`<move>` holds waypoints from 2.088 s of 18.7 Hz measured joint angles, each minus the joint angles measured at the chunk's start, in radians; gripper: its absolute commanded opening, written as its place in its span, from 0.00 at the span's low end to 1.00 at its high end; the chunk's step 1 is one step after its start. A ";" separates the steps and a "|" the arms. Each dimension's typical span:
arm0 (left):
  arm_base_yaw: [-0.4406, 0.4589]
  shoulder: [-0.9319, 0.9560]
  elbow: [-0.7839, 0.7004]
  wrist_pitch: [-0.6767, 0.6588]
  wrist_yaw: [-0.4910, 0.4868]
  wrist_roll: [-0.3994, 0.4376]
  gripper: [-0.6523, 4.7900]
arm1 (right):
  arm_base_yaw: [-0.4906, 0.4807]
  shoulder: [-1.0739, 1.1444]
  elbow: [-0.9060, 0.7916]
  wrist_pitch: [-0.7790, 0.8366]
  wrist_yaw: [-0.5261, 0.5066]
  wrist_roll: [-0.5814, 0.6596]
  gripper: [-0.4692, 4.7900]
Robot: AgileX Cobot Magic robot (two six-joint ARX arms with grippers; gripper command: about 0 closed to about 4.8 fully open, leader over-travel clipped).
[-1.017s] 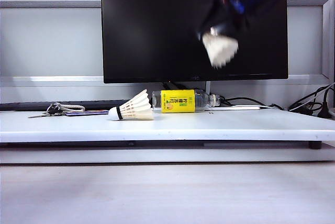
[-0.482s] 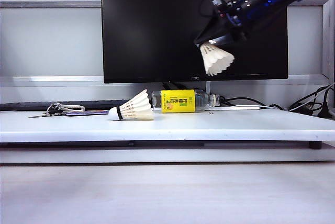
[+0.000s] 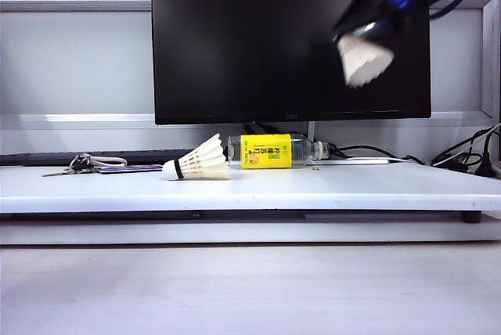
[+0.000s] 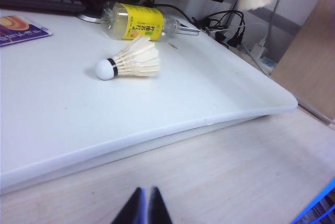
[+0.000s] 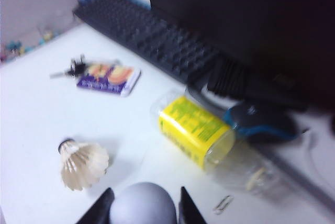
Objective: Stack the badminton balls on the table vertically.
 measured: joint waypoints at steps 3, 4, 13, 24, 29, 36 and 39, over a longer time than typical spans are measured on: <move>0.000 0.000 0.000 0.000 0.000 0.000 0.17 | -0.040 -0.173 -0.147 0.117 -0.012 0.020 0.39; 0.000 0.000 0.000 0.000 0.000 0.000 0.17 | -0.053 -0.217 -0.206 0.164 -0.013 0.036 0.39; 0.000 0.000 0.000 0.000 0.000 -0.022 0.17 | -0.009 -0.299 -0.627 0.713 0.082 0.280 0.39; 0.000 0.000 0.000 0.000 0.003 -0.082 0.17 | 0.143 -0.090 -0.648 0.823 0.352 0.108 0.39; 0.000 0.000 0.000 0.000 0.003 -0.084 0.17 | 0.143 -0.003 -0.647 1.016 0.358 0.172 0.39; 0.000 0.000 0.000 0.000 0.003 -0.088 0.17 | 0.143 0.155 -0.647 1.208 0.404 0.285 0.39; 0.000 0.000 0.000 0.000 0.004 -0.088 0.17 | 0.144 0.172 -0.646 1.263 0.410 0.291 0.39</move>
